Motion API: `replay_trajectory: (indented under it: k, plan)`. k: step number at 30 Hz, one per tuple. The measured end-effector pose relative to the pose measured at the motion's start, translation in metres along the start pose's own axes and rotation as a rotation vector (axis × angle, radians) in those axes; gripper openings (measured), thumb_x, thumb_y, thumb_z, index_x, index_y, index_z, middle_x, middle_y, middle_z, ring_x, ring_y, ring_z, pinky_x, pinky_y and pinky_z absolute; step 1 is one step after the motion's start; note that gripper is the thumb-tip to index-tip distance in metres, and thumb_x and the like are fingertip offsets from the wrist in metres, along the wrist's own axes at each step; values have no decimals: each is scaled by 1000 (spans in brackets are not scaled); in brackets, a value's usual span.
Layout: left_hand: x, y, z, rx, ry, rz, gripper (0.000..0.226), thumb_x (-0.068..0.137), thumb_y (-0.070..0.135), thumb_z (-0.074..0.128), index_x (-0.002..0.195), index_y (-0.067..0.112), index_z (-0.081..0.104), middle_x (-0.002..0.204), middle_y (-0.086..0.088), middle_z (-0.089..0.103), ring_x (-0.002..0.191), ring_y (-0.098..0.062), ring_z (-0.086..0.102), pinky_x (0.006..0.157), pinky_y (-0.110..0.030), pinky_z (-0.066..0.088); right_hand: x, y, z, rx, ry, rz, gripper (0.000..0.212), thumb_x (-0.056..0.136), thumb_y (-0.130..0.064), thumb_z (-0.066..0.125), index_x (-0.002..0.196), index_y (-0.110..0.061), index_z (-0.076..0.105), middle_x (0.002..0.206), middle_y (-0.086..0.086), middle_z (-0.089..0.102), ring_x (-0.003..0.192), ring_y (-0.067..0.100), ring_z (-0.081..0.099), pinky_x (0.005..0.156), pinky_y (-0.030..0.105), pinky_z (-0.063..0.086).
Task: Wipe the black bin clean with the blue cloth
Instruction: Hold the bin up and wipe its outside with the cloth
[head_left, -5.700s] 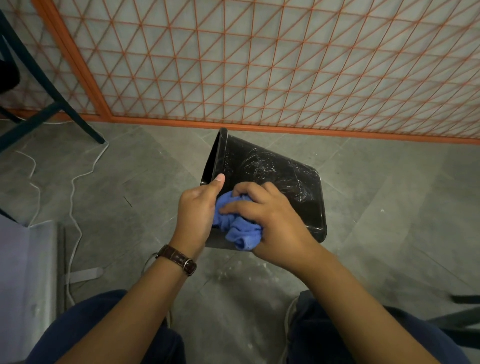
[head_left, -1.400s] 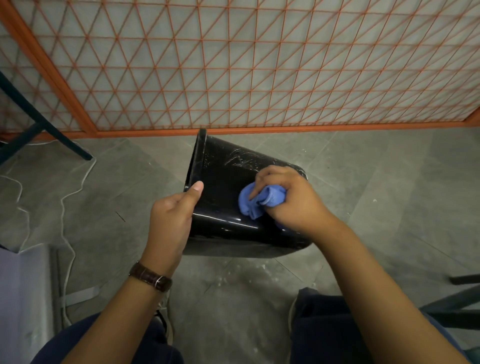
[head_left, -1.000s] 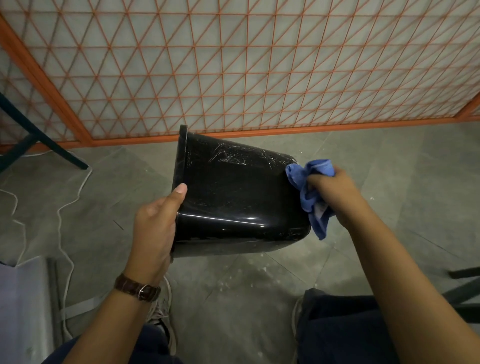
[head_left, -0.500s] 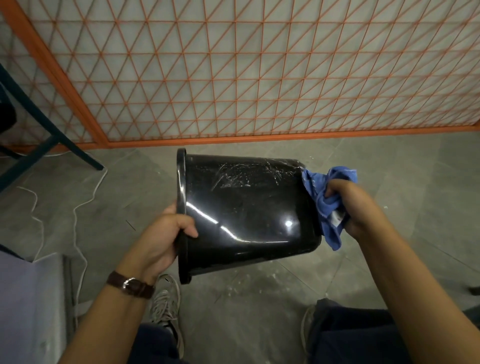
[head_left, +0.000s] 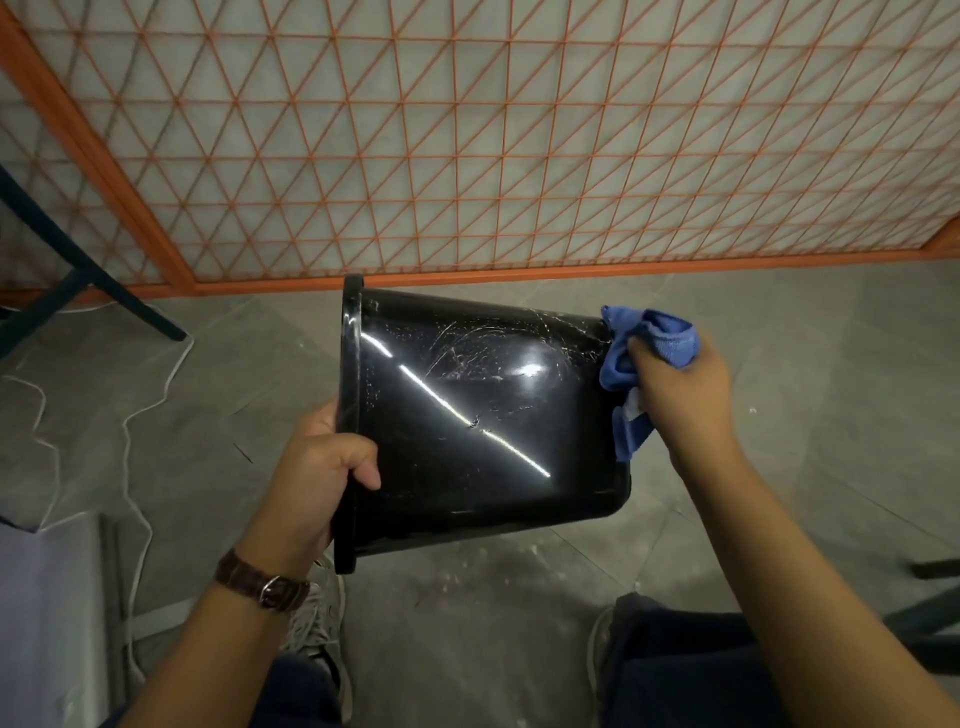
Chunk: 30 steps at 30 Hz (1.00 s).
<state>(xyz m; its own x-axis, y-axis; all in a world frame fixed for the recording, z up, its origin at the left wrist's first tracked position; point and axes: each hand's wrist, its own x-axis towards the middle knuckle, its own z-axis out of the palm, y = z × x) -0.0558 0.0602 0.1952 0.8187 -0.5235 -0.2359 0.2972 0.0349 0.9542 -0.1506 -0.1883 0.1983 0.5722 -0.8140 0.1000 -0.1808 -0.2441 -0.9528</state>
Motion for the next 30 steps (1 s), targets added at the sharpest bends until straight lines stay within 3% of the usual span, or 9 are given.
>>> replay_trajectory:
  k: [3, 7, 10, 14, 17, 20, 23, 26, 30]
  plan:
    - [0, -2, 0, 11, -14, 37, 49, 35, -2, 43, 83, -4, 53, 77, -16, 53, 69, -31, 54, 51, -30, 47, -1, 3, 0, -38, -136, -159, 27, 88, -12, 61, 114, -16, 58, 101, -7, 61, 86, -9, 58, 73, 2, 43]
    - [-2, -8, 1, 1, 9, 108, 47, 38, -2, 45, 84, -11, 52, 87, -18, 52, 79, -36, 50, 64, -37, 43, -6, 5, 6, -172, -328, -391, 32, 79, -17, 64, 110, -22, 56, 104, -18, 55, 95, -12, 53, 81, 2, 40]
    - [-2, -10, -1, -2, 15, 101, 41, 38, -1, 46, 77, 0, 58, 88, -17, 53, 82, -36, 51, 66, -39, 43, -6, 4, 8, -158, -270, -279, 22, 81, -16, 66, 94, -31, 57, 97, -18, 57, 85, -11, 56, 72, 3, 42]
    - [-1, -9, 1, 76, -36, 66, 49, 37, -1, 47, 84, -16, 46, 89, -21, 54, 84, -40, 52, 67, -40, 44, 4, 13, 8, -176, -59, -88, 15, 85, -15, 60, 98, -23, 60, 108, 1, 62, 92, 12, 62, 72, 14, 44]
    - [-1, -10, 3, 79, -46, 67, 49, 37, -1, 47, 84, -16, 47, 88, -21, 54, 84, -41, 53, 68, -40, 45, -4, 12, 8, -161, -149, -196, 30, 84, -11, 63, 111, -24, 58, 108, -7, 60, 94, 0, 59, 77, 12, 45]
    - [-1, -11, 0, 22, 8, 77, 48, 35, 1, 48, 82, -8, 55, 84, -20, 54, 83, -39, 54, 69, -40, 46, -11, 4, 10, -155, -298, -391, 33, 80, -5, 67, 102, -28, 59, 102, -19, 55, 93, -14, 53, 79, 2, 40]
    - [0, -11, 0, -59, 52, 57, 55, 24, 10, 53, 78, 1, 55, 78, -16, 51, 72, -34, 50, 58, -30, 45, -4, 4, 10, -151, -253, -281, 29, 80, -7, 67, 84, -34, 59, 99, -12, 57, 87, -6, 56, 73, 4, 43]
    - [0, -12, 6, -91, 46, 35, 48, 20, 13, 53, 67, 7, 59, 68, -11, 54, 61, -26, 54, 50, -25, 45, -2, 10, 11, -198, -155, -223, 24, 81, -11, 65, 90, -32, 59, 104, -10, 56, 84, -3, 58, 67, 4, 44]
    - [-1, -14, 9, -45, 54, 26, 69, 16, 17, 59, 76, -16, 47, 81, -18, 47, 70, -35, 42, 56, -31, 37, -16, 9, 16, -230, -331, -460, 42, 71, -8, 70, 108, -25, 63, 110, -24, 48, 99, -13, 50, 82, -1, 36]
